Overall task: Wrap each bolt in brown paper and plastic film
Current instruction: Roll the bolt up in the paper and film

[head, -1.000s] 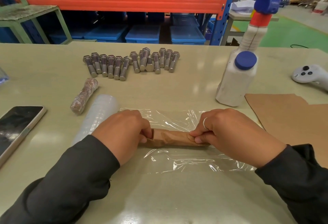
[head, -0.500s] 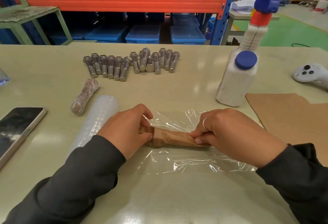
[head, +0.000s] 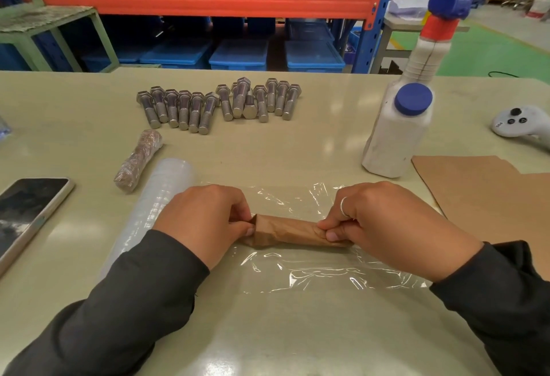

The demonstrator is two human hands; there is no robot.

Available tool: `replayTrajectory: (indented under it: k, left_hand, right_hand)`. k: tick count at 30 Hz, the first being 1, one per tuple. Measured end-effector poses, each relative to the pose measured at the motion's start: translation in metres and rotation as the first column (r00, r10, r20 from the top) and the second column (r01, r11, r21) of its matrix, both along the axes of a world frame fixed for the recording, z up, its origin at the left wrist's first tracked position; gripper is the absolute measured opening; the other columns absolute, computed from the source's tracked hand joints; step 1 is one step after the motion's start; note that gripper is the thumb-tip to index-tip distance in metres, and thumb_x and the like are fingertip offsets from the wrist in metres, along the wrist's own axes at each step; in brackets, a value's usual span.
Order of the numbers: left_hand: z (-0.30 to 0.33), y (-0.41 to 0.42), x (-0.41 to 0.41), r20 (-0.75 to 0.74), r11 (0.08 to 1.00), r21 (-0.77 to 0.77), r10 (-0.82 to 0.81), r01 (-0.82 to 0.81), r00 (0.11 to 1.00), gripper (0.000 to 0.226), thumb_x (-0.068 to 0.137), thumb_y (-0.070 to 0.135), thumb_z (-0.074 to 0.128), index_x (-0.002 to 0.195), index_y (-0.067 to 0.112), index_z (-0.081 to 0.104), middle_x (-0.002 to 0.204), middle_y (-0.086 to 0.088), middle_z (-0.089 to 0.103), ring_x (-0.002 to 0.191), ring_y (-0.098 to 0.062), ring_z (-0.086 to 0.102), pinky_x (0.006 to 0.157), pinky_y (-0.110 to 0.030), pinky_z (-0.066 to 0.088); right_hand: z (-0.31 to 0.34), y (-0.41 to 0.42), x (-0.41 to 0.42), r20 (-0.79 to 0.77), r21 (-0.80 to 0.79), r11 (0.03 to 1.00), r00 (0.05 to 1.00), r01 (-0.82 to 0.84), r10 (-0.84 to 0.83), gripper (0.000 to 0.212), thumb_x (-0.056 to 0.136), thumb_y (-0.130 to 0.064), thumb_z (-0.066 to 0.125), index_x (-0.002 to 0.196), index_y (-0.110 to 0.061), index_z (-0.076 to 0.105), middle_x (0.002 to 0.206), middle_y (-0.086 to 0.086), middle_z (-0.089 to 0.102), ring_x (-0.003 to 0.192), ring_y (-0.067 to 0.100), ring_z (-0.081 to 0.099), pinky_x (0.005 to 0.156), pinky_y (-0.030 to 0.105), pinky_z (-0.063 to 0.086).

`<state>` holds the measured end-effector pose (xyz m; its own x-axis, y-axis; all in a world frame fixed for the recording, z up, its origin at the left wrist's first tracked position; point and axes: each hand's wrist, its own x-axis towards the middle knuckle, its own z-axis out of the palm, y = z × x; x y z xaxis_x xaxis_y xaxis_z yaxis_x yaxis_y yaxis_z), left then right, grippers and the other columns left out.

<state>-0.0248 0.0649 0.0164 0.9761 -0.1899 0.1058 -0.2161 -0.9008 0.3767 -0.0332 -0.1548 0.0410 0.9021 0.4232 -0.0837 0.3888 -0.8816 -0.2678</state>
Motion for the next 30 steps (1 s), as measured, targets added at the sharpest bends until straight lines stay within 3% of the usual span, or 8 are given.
replayTrajectory:
  k: [3,6,8,11,15,17,24,30]
  left_hand:
    - [0.003,0.000,-0.001,0.048,0.994,0.103,-0.050,0.044,0.998,0.004,0.081,0.038,0.065,0.078,0.037,0.063,0.079,0.016,0.055,0.086,-0.009,0.055,0.068,-0.019,0.034]
    - [0.001,-0.002,-0.001,0.054,0.972,0.219,-0.103,0.089,0.993,0.010,0.086,0.040,0.057,0.091,0.035,0.064,0.100,0.010,0.058,0.097,-0.013,0.053,0.076,-0.020,0.035]
    - [0.003,-0.002,-0.001,0.014,0.978,0.185,-0.103,0.099,0.995,0.006,0.087,0.036,0.058,0.081,0.039,0.056,0.096,0.010,0.055,0.097,-0.013,0.052,0.074,-0.022,0.034]
    - [0.000,-0.001,-0.002,-0.012,0.979,0.172,-0.107,0.107,0.994,0.029,0.088,0.030,0.055,0.066,0.036,0.037,0.085,0.011,0.054,0.086,-0.012,0.054,0.070,-0.023,0.038]
    - [-0.002,-0.002,-0.005,0.043,0.989,0.131,-0.073,0.067,0.996,0.009,0.089,0.031,0.053,0.089,0.034,0.045,0.086,0.013,0.060,0.084,-0.010,0.056,0.073,-0.023,0.043]
    - [-0.002,-0.002,-0.005,0.041,0.993,0.110,-0.047,0.043,0.998,0.016,0.090,0.031,0.054,0.102,0.030,0.044,0.086,0.014,0.059,0.086,-0.010,0.057,0.076,-0.025,0.045]
    - [-0.001,-0.004,-0.009,0.043,0.996,0.047,-0.072,0.070,0.996,0.022,0.089,0.021,0.054,0.091,0.034,0.037,0.079,0.014,0.051,0.078,-0.008,0.051,0.070,-0.025,0.043]
    - [0.008,0.001,-0.006,-0.131,0.992,-0.098,-0.093,0.081,0.987,0.032,0.085,0.013,0.062,0.086,0.040,0.045,0.092,0.019,0.046,0.080,0.001,0.053,0.071,-0.013,0.041]
  right_hand:
    - [-0.001,0.000,-0.001,0.004,-0.010,1.000,1.000,-0.007,0.007,0.019,0.088,-0.032,0.060,0.104,-0.036,0.070,0.094,-0.015,0.061,0.098,0.007,0.054,0.083,0.025,0.042]
    - [0.000,0.001,0.000,0.001,-0.023,1.000,1.000,-0.011,0.011,0.020,0.089,-0.033,0.059,0.106,-0.036,0.069,0.092,-0.015,0.058,0.098,0.006,0.053,0.083,0.025,0.041]
    - [0.001,0.001,0.001,-0.009,-0.018,1.000,1.000,-0.011,0.011,0.020,0.089,-0.033,0.059,0.107,-0.035,0.069,0.097,-0.014,0.061,0.098,0.006,0.054,0.083,0.024,0.041]
    - [0.000,0.001,0.001,0.000,-0.011,1.000,1.000,-0.016,0.016,0.020,0.089,-0.032,0.059,0.106,-0.034,0.069,0.099,-0.012,0.062,0.098,0.007,0.054,0.083,0.025,0.042]
    - [-0.005,0.000,-0.003,0.066,-0.038,0.999,0.997,-0.024,0.026,0.018,0.090,-0.032,0.056,0.103,-0.033,0.069,0.097,-0.010,0.059,0.096,0.008,0.052,0.081,0.027,0.042]
    - [-0.006,0.000,-0.004,0.084,-0.051,0.998,0.996,-0.027,0.031,0.018,0.091,-0.033,0.055,0.102,-0.032,0.069,0.096,-0.009,0.058,0.095,0.008,0.051,0.080,0.028,0.042]
    - [-0.006,0.001,-0.006,0.102,-0.076,0.996,0.994,-0.039,0.046,0.021,0.092,-0.036,0.051,0.106,-0.035,0.067,0.101,-0.010,0.058,0.099,0.008,0.050,0.080,0.027,0.042]
    - [-0.006,0.000,-0.007,0.114,-0.080,0.996,0.992,-0.039,0.048,0.021,0.092,-0.037,0.051,0.104,-0.033,0.067,0.100,-0.009,0.058,0.099,0.009,0.050,0.080,0.029,0.044]
